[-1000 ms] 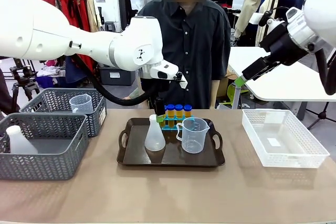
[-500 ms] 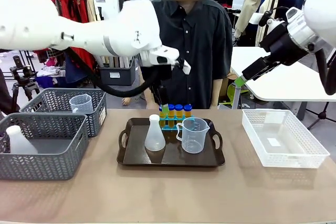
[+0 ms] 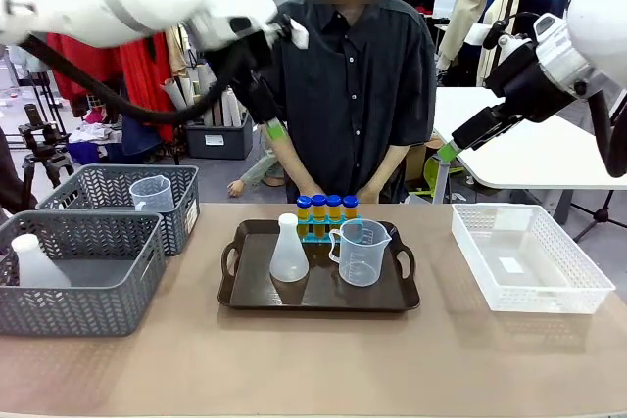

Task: Prepare the laboratory tools.
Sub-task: Pick up one Small flask and place it on the Handle tray.

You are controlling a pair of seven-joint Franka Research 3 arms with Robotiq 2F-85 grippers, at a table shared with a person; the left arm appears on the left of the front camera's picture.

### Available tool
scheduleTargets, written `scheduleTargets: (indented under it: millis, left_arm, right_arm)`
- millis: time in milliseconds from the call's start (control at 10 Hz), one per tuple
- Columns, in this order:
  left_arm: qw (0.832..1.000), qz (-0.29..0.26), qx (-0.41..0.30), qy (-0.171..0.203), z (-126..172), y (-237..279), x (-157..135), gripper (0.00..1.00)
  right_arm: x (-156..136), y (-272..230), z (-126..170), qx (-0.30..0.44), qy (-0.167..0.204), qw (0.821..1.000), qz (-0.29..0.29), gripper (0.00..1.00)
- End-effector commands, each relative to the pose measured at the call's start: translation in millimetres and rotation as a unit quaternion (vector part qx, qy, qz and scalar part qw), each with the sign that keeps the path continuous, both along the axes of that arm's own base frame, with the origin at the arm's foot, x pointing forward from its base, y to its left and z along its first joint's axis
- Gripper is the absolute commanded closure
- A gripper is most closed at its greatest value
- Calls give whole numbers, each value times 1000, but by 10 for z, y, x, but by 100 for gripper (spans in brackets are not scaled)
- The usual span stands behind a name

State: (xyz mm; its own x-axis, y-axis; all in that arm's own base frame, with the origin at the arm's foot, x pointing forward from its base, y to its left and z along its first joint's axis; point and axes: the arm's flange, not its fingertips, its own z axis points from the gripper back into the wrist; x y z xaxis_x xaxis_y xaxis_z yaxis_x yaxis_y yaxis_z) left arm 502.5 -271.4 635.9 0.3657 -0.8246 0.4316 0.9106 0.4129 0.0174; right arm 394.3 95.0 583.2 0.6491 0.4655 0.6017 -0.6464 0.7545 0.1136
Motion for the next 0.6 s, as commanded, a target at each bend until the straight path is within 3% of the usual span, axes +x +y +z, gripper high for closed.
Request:
scheduleTargets:
  millis: [0,200,400,500]
  left_arm:
    - [998,21,-20,-52,118,449,-230,0]
    - [994,41,-20,-95,300,880,-360,0]
    - [991,65,-13,-116,278,1239,-405,0]
    - [991,75,-30,-105,225,1386,-390,0]
  right_arm:
    - [0,-5,5,5,1,1000,2,0]
    - [0,-5,5,5,1,1000,2,0]
    - [0,-5,5,5,1,1000,2,0]
    - [0,-5,5,5,1,1000,2,0]
